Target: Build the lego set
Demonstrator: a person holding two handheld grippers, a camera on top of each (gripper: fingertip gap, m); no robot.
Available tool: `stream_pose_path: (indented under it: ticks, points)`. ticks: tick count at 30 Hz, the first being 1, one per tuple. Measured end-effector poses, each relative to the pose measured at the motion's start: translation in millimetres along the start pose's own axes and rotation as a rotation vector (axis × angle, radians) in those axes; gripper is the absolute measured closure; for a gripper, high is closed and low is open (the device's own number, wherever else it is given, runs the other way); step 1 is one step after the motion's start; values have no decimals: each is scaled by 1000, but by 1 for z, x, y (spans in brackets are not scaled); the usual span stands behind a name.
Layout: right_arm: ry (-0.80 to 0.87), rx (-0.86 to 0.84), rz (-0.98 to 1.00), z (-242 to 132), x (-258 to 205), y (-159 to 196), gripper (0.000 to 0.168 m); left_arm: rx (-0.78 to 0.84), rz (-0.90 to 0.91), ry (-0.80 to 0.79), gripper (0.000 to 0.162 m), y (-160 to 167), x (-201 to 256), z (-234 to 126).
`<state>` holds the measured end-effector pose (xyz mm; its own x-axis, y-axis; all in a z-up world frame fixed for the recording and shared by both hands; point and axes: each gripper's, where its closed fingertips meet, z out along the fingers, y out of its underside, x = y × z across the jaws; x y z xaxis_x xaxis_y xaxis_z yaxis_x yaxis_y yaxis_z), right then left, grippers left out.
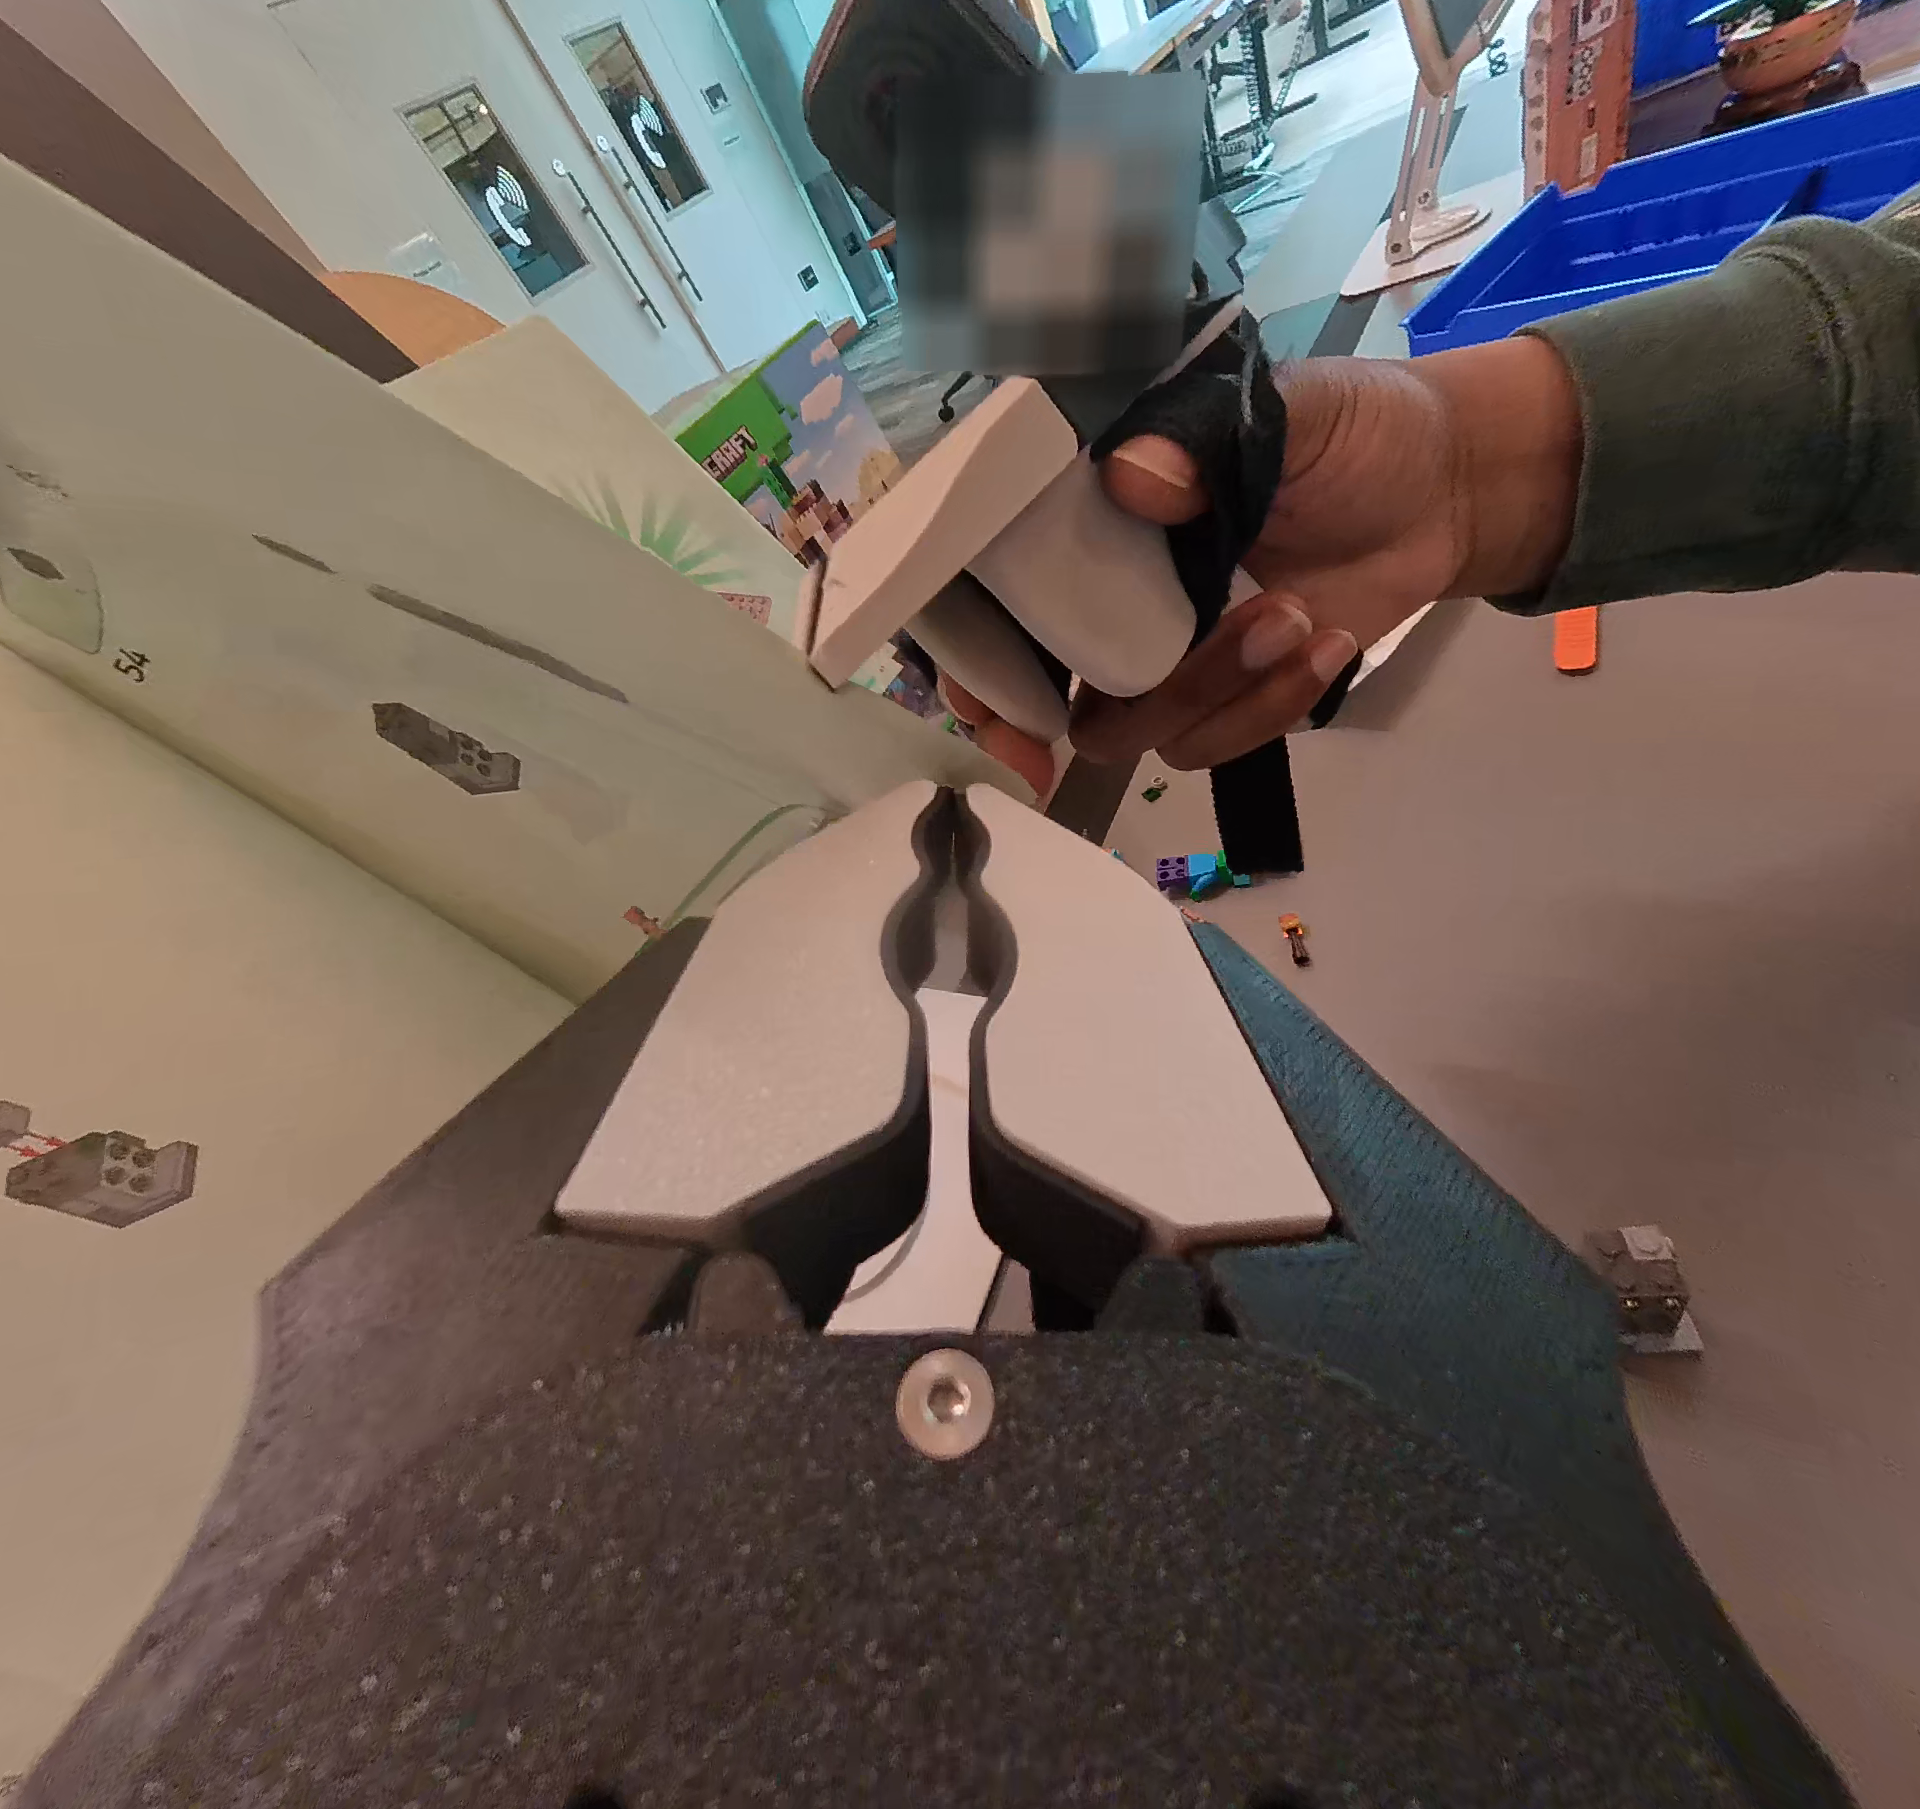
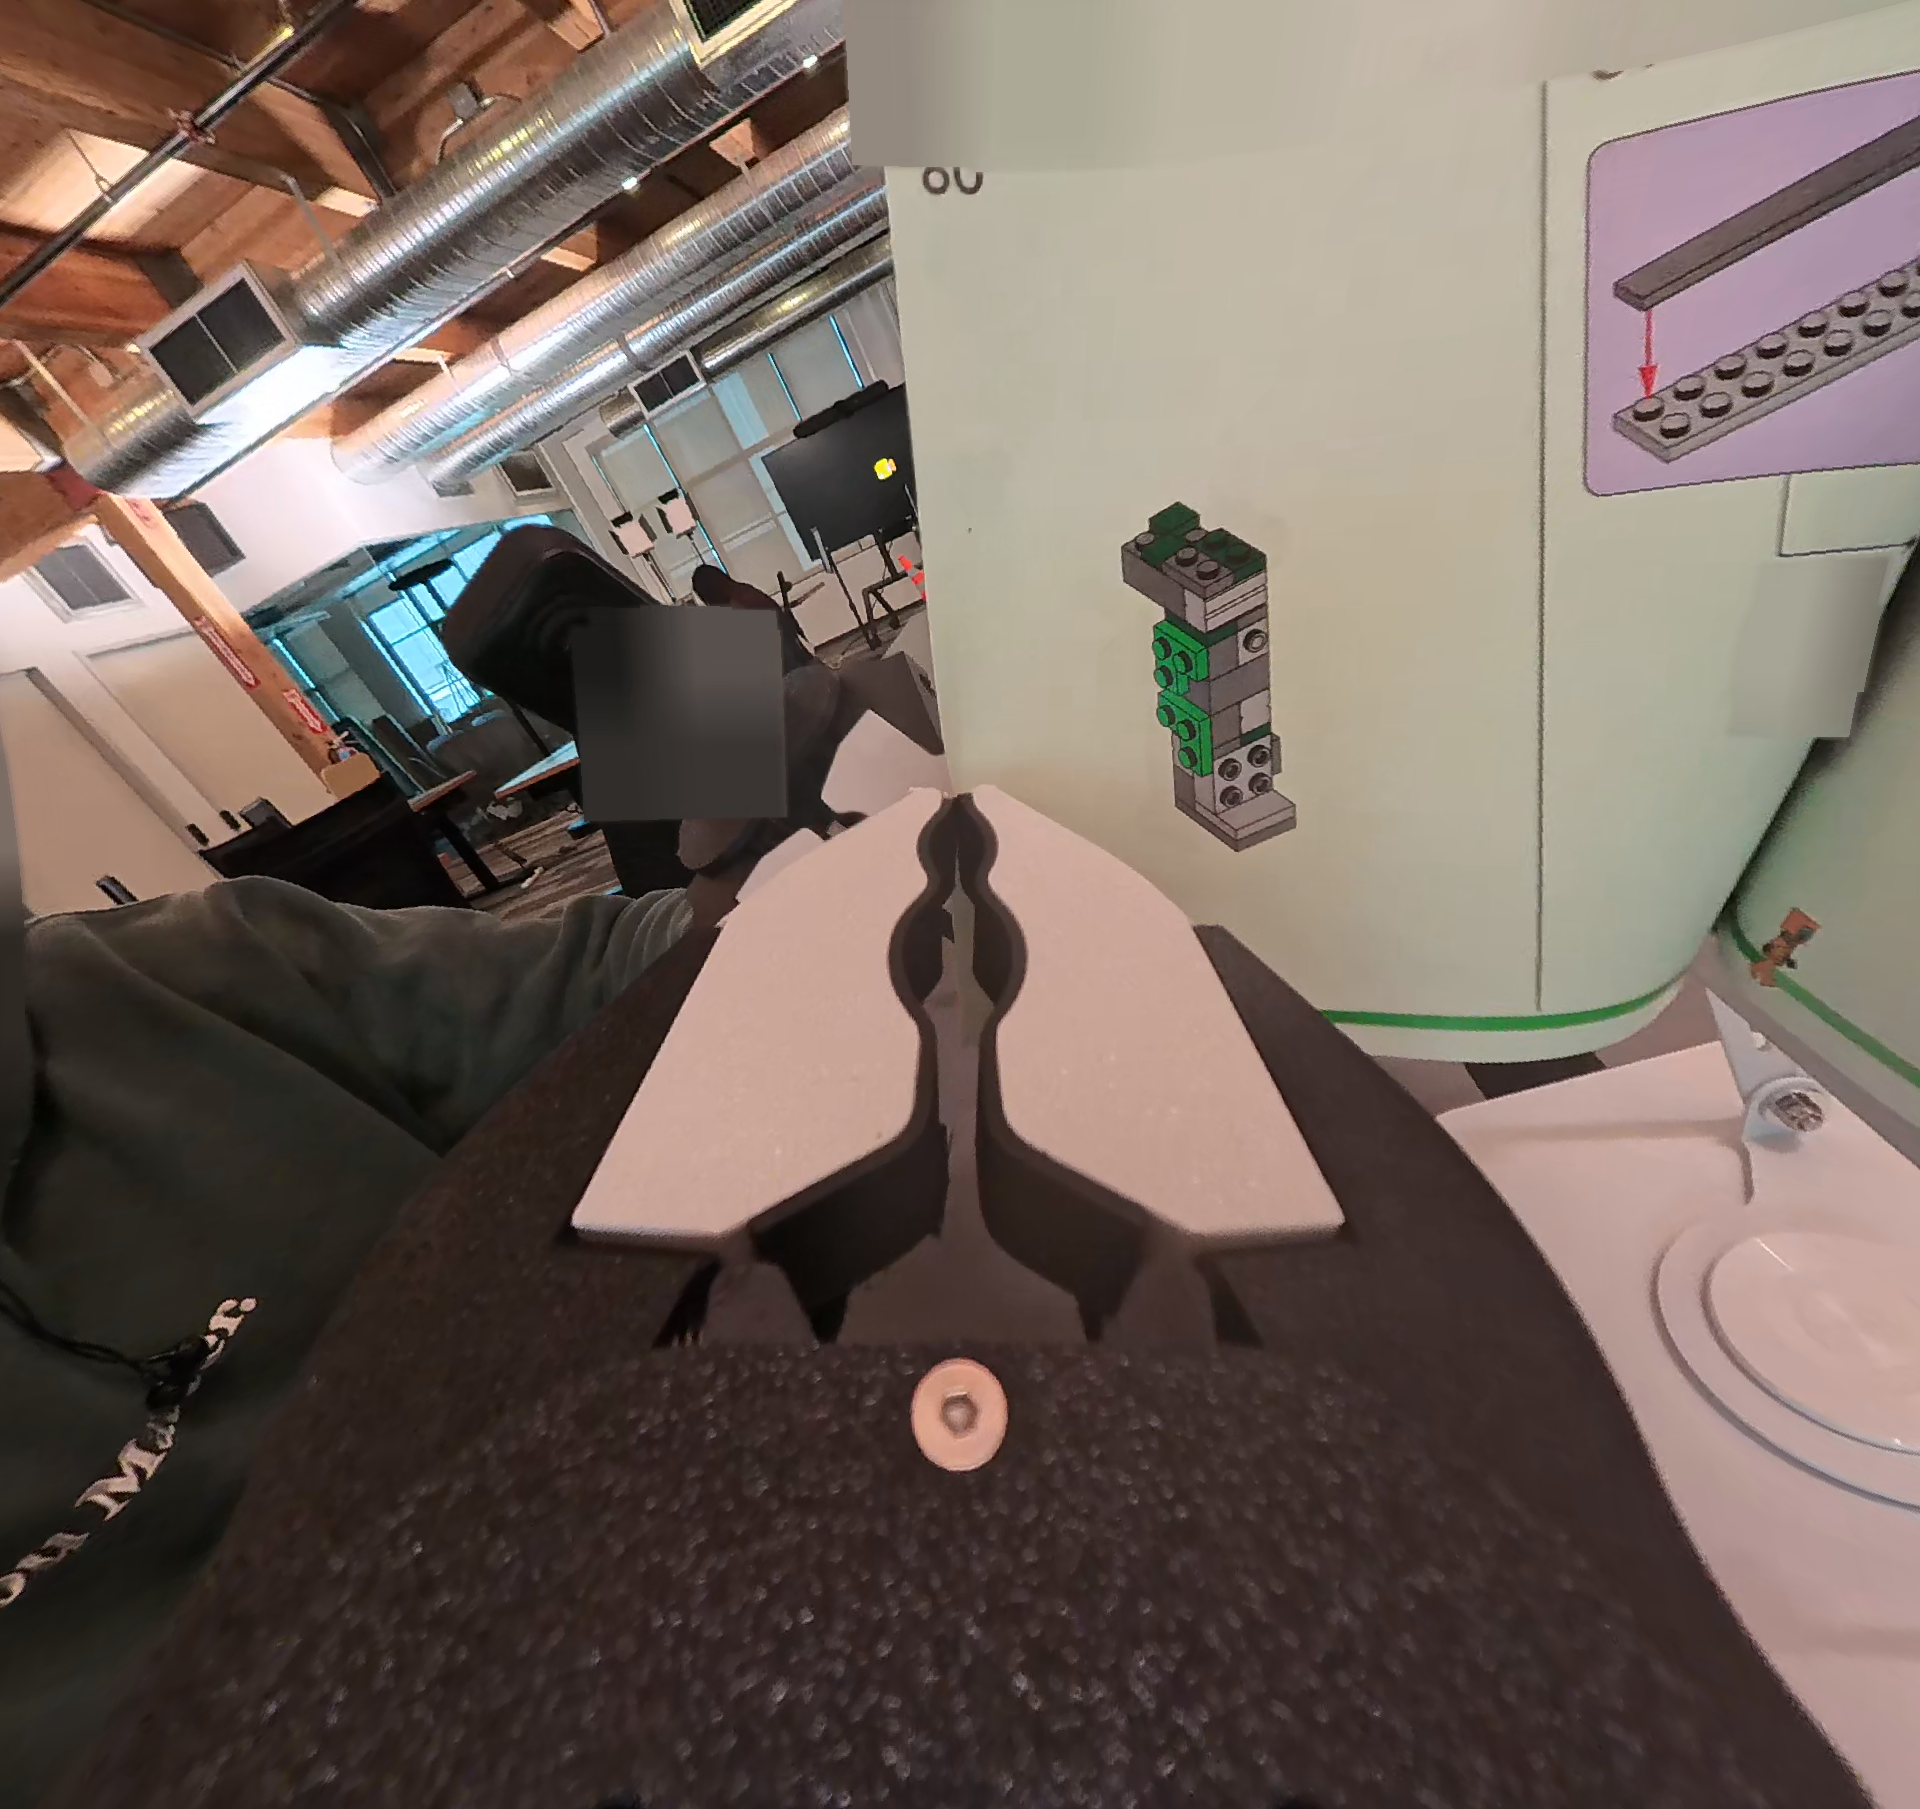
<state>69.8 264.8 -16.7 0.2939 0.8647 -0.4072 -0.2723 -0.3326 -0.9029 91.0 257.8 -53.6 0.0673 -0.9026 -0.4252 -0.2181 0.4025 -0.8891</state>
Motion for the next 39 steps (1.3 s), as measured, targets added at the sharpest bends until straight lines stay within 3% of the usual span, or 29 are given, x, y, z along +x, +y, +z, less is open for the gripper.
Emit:
stream_pose_path:
  ticks: [5,11,26,30,39]
  points:
    - [2,6,-1,-1,1,-2,168,-17,9,29,145,4,9,0]
    - [0,7,0,0,0,-2,168,-26,27,-3,143,4,6,3]
    - [-5,16,3,0,-1,-2,168,-6,7,-42,150,0,-1,3]
    - [2,35,1,0,0,-4,168,16,-9,-70,162,0,-3,2]
    - [31,97,-3,-3,5,-11,168,43,-51,-113,162,2,-6,-2]
